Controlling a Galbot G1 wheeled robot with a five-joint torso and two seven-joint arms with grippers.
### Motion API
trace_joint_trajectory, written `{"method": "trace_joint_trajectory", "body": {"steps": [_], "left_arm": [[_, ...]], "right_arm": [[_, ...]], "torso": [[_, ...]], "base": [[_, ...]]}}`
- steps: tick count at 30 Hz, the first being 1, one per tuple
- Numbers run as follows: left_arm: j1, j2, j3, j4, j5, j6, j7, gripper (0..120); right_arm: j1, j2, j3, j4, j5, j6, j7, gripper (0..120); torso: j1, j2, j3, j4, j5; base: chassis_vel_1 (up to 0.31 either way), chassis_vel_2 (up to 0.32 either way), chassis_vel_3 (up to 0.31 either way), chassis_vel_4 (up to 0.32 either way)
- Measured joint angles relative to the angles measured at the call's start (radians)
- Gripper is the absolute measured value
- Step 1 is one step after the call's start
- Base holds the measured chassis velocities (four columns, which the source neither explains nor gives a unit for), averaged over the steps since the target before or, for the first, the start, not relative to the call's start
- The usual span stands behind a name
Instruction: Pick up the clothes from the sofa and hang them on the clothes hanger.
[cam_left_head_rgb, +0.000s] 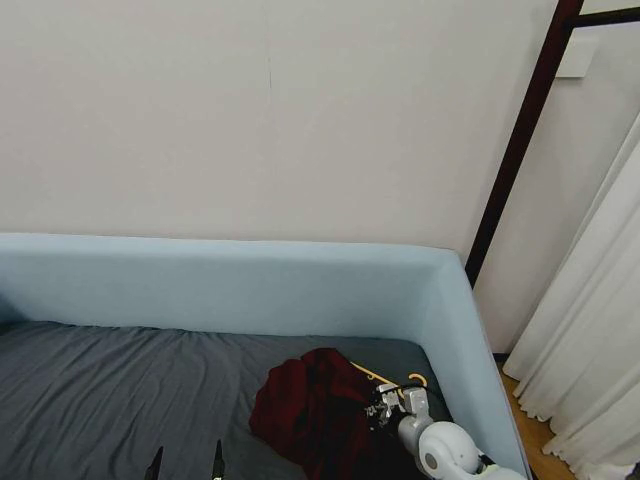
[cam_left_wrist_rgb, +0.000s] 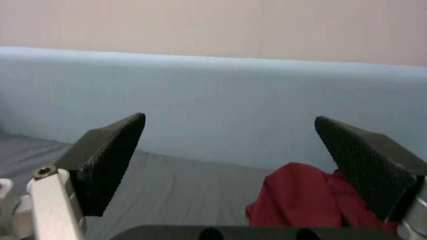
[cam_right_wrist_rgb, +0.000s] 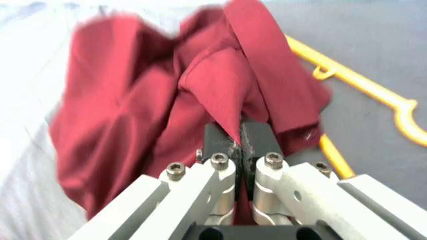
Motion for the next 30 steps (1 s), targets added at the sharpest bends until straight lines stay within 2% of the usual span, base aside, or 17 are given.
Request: {"method": "trace_joint_trajectory", "body": {"steps": [7,15,19,20,24,28,30], "left_arm": [[-0.004,-0.001,0.008,-0.006,0.004,0.002,0.002,100],[-0.004,0.002,0.011,-0.017,0.006,0.002,0.002,100],[-0.004,0.002,0.008,-0.030,0.006,0.003,0.002,100],[-0.004,0.002,0.008,-0.030,0.006,0.003,0.002,100],[-0.005,0.000,0.009,-0.036,0.006,0.004,0.002,100],[-0.007,-0.003,0.011,-0.037,0.008,0.005,0.002,100],[-0.007,-0.005,0.011,-0.037,0.008,0.005,0.002,100]], "right_arm": [[-0.079,-0.124,0.173,0.298,0.159,-0.018,0.089,0],[0.014,-0.235,0.236,0.467,0.358,-0.029,0.234,0],[0.158,-0.300,0.268,0.519,0.504,-0.030,0.301,0],[0.158,-0.300,0.268,0.519,0.504,-0.030,0.301,0],[0.349,-0.379,0.292,0.495,0.666,-0.034,0.345,0],[0.440,-0.414,0.292,0.485,0.740,-0.037,0.360,0],[0.543,-0.453,0.286,0.484,0.817,-0.039,0.372,0]], "torso": [[0.000,0.000,0.000,-0.0002,-0.0002],[0.000,0.000,0.000,0.0000,-0.0001],[0.000,0.000,0.000,0.0001,-0.0001],[0.000,0.000,0.000,0.0001,-0.0001],[0.000,0.000,0.000,-0.0001,0.0001],[0.000,0.000,0.000,0.0000,0.0000],[0.000,0.000,0.000,0.0000,0.0000]], "base": [[0.000,0.000,0.000,0.000],[0.000,0.000,0.000,0.000],[0.000,0.000,0.000,0.000],[0.000,0.000,0.000,0.000],[0.000,0.000,0.000,0.000],[0.000,0.000,0.000,0.000],[0.000,0.000,0.000,0.000]]}}
